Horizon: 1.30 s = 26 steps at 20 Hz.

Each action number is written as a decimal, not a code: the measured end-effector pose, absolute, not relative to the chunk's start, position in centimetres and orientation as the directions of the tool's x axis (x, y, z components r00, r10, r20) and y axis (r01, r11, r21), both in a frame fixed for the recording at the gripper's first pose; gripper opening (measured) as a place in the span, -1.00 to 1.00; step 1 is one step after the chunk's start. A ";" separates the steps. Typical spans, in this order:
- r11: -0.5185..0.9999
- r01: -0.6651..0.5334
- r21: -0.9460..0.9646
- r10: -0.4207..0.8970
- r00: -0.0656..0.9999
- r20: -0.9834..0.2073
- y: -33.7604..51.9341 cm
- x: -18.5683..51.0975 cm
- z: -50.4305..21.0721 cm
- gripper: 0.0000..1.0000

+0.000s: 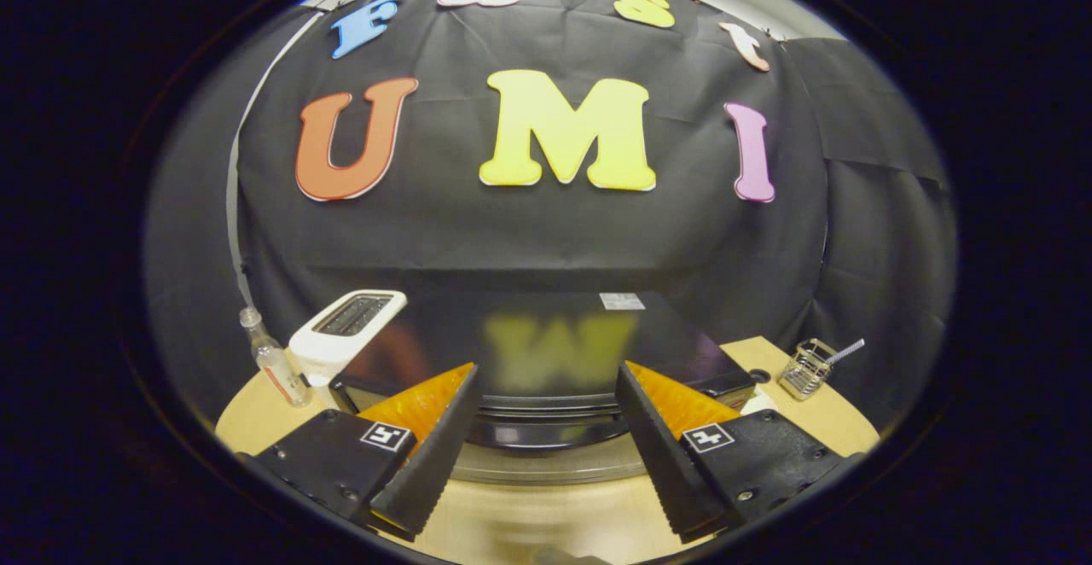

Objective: Open the toaster oven, put the food inside, and close the toaster oven door.

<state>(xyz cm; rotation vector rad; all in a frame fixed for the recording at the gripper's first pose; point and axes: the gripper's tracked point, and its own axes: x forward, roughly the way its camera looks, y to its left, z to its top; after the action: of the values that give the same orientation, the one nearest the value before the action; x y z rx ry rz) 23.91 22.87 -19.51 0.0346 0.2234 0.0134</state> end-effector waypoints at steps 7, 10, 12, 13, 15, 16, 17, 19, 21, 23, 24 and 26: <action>0.999 -0.009 0.054 0.022 0.971 -0.237 23.1 23.3 -20.4 1.00; 0.999 -0.001 0.044 0.011 0.973 -0.231 23.0 22.2 -20.3 1.00; 0.999 0.001 0.037 0.007 0.972 -0.234 23.0 21.4 -20.5 1.00; 0.999 0.003 0.041 0.007 0.972 -0.235 22.9 20.9 -20.7 1.00; 0.999 0.003 0.048 0.009 0.971 -0.238 22.9 19.8 -21.0 1.00; 0.999 0.000 0.047 0.011 0.971 -0.240 22.8 19.3 -21.1 1.00; 0.999 -0.002 0.047 0.014 0.971 -0.240 22.8 18.5 -21.4 1.00; 0.999 -0.006 0.051 0.018 0.970 -0.244 22.7 17.4 -22.0 1.00; 0.998 -0.008 0.056 0.022 0.967 -0.253 22.5 16.1 -22.7 1.00; 0.998 -0.015 0.057 0.030 0.963 -0.269 22.6 14.9 -23.6 1.00; 0.998 -0.017 0.062 0.034 0.960 -0.278 22.5 14.3 -24.1 1.00; 0.997 -0.022 0.074 0.044 0.952 -0.302 22.4 13.1 -25.4 1.00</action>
<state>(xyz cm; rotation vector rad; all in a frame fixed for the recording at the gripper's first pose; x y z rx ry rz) 13.08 22.44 -25.40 0.0704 0.3082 0.0334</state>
